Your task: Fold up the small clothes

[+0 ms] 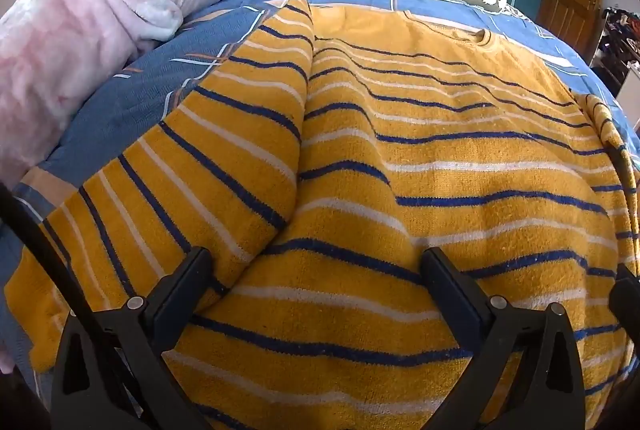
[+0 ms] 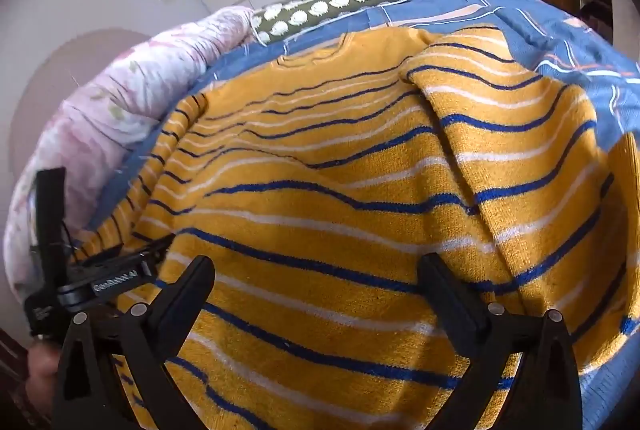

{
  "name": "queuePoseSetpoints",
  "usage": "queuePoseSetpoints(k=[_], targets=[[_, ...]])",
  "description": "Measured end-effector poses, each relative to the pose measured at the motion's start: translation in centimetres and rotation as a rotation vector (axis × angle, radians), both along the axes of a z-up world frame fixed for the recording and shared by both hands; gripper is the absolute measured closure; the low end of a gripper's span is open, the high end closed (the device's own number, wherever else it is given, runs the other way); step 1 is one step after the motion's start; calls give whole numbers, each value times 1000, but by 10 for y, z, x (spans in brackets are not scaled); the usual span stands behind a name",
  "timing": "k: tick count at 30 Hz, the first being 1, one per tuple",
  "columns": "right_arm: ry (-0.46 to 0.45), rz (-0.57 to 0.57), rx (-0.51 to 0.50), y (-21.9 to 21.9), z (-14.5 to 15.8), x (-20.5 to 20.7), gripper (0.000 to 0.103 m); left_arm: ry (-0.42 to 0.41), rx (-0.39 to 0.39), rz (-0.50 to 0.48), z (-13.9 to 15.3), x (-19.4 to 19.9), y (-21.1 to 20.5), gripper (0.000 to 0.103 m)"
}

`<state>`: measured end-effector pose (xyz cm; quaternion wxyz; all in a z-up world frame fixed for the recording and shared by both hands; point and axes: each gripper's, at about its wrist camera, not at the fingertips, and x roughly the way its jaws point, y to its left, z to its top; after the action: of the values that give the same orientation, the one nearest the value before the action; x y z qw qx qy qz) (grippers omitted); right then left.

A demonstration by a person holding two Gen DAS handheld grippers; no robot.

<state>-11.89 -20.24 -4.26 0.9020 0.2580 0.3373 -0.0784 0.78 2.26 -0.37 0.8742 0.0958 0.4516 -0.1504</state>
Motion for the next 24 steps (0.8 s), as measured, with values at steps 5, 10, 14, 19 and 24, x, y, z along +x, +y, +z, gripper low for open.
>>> queuePoseSetpoints(k=[5,10,14,19,24], targets=[[-36,-9,29,-4,3,-6,0,-13,-12,0,0,-5,0,0],[-78,2,58,-10,5,-15,0,-3,-62,-9,0,-4,6,0],[-95,17,82,-16,2,-17,0,-7,-23,-6,0,-4,-1,0],[-73,19,77,-15,4,-15,0,4,-24,-11,0,-2,0,0],[-6,22,21,-9,4,-9,0,-12,-22,-5,0,-3,-1,0]])
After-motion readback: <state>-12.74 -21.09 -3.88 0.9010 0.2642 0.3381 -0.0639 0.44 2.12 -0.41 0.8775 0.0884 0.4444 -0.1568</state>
